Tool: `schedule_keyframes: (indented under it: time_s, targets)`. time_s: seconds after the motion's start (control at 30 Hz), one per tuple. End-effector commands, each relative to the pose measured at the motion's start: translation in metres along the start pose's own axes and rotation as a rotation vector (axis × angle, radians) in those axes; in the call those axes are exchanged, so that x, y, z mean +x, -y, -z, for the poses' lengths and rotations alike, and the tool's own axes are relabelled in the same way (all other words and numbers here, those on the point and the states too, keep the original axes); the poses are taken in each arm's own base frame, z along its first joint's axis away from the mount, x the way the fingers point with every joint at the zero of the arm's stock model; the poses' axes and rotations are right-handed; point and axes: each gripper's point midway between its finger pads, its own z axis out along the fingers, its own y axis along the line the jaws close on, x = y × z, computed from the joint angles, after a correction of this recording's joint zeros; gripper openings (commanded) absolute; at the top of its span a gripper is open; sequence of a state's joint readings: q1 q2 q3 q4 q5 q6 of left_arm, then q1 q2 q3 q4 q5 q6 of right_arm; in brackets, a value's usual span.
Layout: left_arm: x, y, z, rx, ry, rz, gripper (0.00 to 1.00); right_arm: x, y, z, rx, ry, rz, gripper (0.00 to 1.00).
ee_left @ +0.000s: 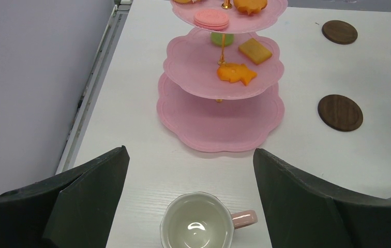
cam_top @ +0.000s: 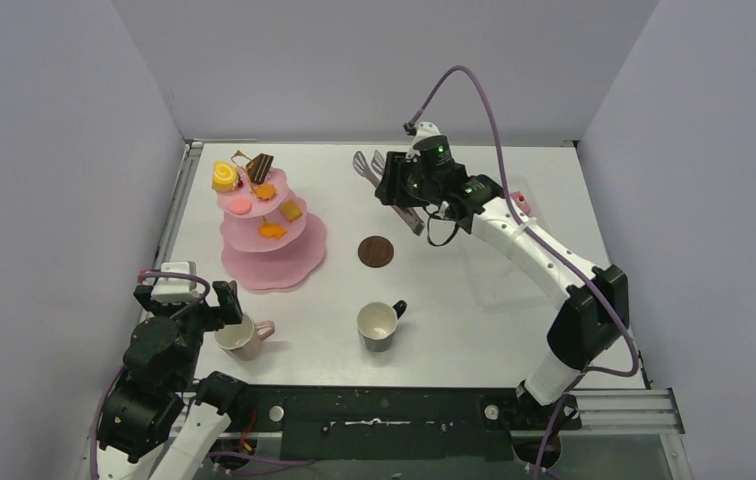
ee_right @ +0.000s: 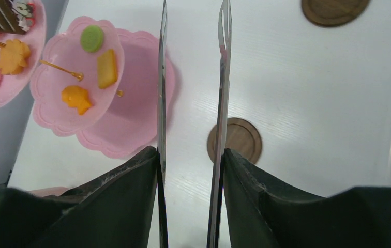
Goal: Serve the afternoon tea
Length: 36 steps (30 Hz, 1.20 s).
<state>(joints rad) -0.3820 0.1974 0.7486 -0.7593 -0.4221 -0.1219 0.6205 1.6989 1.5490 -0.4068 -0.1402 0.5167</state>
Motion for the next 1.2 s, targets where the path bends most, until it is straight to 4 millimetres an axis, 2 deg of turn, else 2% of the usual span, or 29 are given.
schedule_keyframes:
  time_s: [0.0,0.4,0.6,0.73,0.9,1.17]
  targets:
    - [-0.016,0.002,0.000,0.010,0.047,0.016,0.89,-0.003,0.036,0.047,0.180,0.020,0.085,0.47]
    - [-0.015,0.007,-0.003,0.027,0.039,0.013,0.90,0.042,0.148,0.131,0.657,-0.132,0.155,0.48]
    - [-0.015,0.007,-0.002,0.027,0.040,0.013,0.90,0.059,0.200,0.162,0.769,-0.179,0.062,0.48]
    - [-0.015,0.007,-0.002,0.028,0.040,0.013,0.90,0.067,0.226,0.180,0.826,-0.198,0.011,0.49]
    - [-0.015,0.008,-0.003,0.031,0.042,0.014,0.90,0.072,0.245,0.187,0.842,-0.204,-0.037,0.51]
    - [-0.014,0.008,-0.003,0.035,0.036,0.011,0.90,0.092,0.265,0.174,0.837,-0.245,-0.114,0.51]
